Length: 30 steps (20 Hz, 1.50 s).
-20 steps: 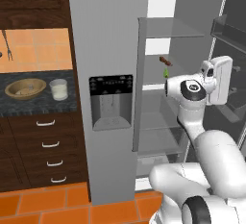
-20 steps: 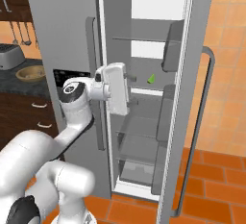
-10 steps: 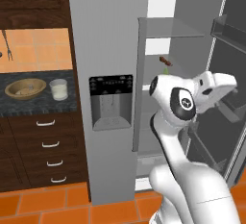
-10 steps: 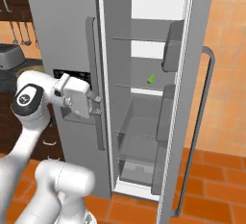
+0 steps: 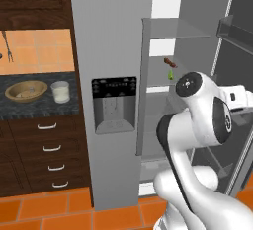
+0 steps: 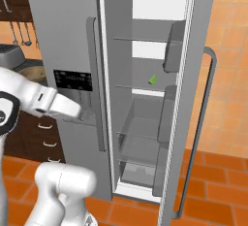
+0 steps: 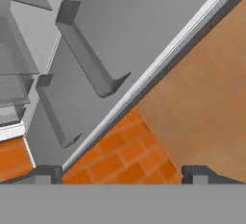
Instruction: Grab a lemon wedge from the fridge and one ice cube from the ice bowl, and put them in the glass of lemonade.
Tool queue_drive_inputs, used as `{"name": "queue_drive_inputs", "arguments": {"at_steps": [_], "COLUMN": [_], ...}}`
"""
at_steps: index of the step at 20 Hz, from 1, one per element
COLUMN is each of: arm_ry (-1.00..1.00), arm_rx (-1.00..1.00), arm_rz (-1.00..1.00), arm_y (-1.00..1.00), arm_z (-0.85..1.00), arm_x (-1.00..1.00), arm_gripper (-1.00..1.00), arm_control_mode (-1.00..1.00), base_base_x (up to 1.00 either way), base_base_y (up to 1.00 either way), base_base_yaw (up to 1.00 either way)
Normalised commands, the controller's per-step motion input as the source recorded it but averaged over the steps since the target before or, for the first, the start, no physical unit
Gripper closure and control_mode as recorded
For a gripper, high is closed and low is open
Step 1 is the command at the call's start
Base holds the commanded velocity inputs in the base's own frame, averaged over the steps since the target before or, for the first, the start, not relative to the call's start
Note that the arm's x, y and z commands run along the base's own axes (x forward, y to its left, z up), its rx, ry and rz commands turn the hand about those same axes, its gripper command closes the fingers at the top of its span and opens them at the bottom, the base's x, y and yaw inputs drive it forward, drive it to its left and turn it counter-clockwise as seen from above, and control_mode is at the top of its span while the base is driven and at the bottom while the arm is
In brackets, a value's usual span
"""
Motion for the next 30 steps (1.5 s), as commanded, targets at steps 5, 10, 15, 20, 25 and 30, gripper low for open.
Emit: {"name": "queue_drive_inputs", "arguments": {"at_steps": [5,10,15,20,25,30], "arm_ry": [-0.01,0.0,0.0,0.03,0.1,0.0], "arm_rx": [0.25,0.29,0.28,0.16,0.06,0.0], "arm_rz": [0.34,0.33,0.39,0.25,0.14,-0.04], "arm_y": [0.57,0.38,0.08,0.15,0.19,0.17], "arm_z": [-0.1,-0.08,-0.51,-0.48,-0.43,-0.39], "arm_x": [-0.07,0.02,0.34,0.38,0.33,0.05], "arm_gripper": [-1.0,-1.0,-1.0,-1.0,-1.0,-1.0], "arm_control_mode": [-1.0,-1.0,-1.0,-1.0,-1.0,-1.0], "base_base_x": [0.0,0.0,0.0,0.0,0.0,0.0], "base_base_y": [0.0,0.0,0.0,0.0,0.0,0.0], "base_base_yaw": [0.0,0.0,0.0,0.0,0.0,0.0]}}
